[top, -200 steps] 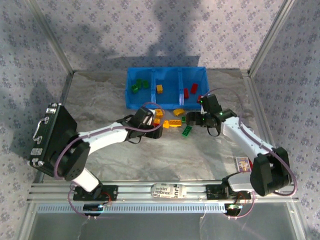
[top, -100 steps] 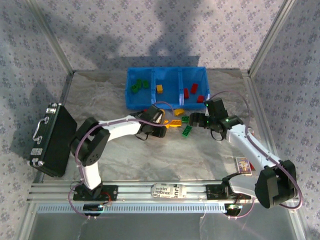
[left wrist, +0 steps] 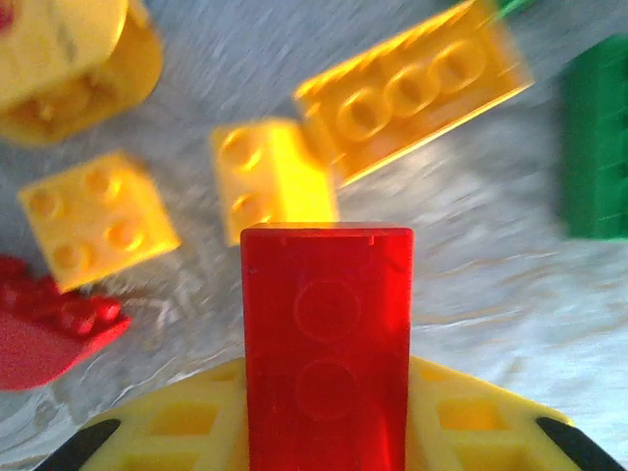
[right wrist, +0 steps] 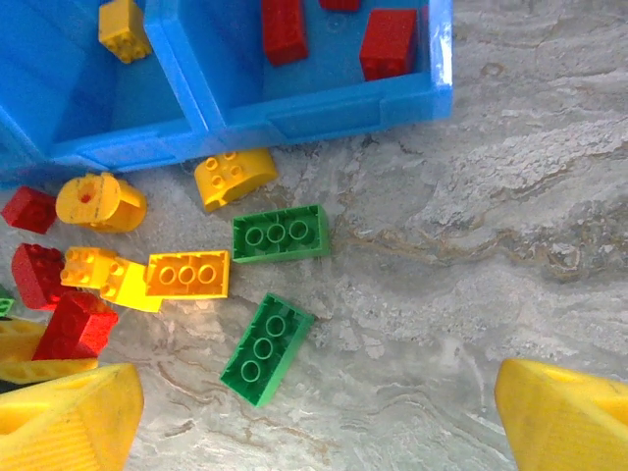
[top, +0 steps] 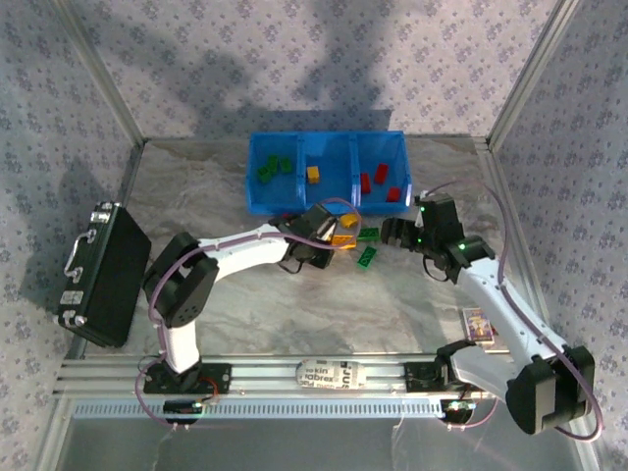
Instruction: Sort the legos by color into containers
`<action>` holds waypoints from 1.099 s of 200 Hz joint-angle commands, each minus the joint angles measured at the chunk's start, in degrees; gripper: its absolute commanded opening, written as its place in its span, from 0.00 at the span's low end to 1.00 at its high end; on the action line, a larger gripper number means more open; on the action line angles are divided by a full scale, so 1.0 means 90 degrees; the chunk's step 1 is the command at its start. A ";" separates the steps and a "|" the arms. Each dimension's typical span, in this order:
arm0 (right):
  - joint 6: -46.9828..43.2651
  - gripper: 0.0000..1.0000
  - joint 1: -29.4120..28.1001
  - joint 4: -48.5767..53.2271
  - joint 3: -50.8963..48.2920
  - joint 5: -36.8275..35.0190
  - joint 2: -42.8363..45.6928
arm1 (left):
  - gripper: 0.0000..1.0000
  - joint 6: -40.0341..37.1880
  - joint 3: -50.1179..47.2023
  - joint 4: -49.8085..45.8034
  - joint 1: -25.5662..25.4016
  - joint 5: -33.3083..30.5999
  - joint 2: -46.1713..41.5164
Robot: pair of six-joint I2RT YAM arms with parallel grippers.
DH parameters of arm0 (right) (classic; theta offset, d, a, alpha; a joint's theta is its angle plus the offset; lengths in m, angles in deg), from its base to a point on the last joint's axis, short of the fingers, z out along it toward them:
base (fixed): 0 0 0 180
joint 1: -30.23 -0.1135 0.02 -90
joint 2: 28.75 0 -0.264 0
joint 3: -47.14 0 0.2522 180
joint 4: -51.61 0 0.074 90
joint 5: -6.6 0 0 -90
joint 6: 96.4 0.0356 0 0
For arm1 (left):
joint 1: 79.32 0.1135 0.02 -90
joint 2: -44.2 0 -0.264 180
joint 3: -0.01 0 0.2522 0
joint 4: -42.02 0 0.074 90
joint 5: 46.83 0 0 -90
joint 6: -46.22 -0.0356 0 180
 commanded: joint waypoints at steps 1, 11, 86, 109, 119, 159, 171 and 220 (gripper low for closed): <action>0.0150 0.94 0.0076 0.0083 -0.0136 0.0018 0.0191 | 0.26 -0.0347 0.0659 0.0147 0.0020 0.0172 -0.0132; 0.0190 0.93 0.0087 0.0054 -0.0203 0.0024 0.0251 | 0.25 -0.0491 0.1097 -0.0039 0.0021 0.0221 0.0098; 0.0278 0.92 0.0150 -0.0128 -0.0492 0.0081 0.0424 | 0.25 -0.1244 0.5153 -0.1601 0.0162 0.0501 0.2599; 0.0307 0.92 0.0167 -0.0271 -0.0623 0.0137 0.0416 | 0.25 -0.1269 0.7022 -0.2420 0.0363 0.0663 0.3744; 0.0343 0.92 0.0176 -0.0313 -0.0676 0.0177 0.0428 | 0.36 -0.1269 0.8099 -0.2906 0.0442 0.0683 0.4311; 0.0398 0.92 0.0166 -0.0369 -0.0939 0.0118 0.0661 | 0.89 -0.1124 1.1151 -0.4474 0.0605 0.0589 0.5664; 0.0388 0.92 0.0191 -0.0369 -0.1009 0.0068 0.0711 | 0.87 -0.1184 1.1244 -0.4712 0.0543 0.0496 0.5619; 0.0390 0.92 0.0274 -0.0267 -0.0874 0.0150 0.0487 | 0.81 -0.1884 1.2116 -0.5938 0.0307 0.0103 0.5525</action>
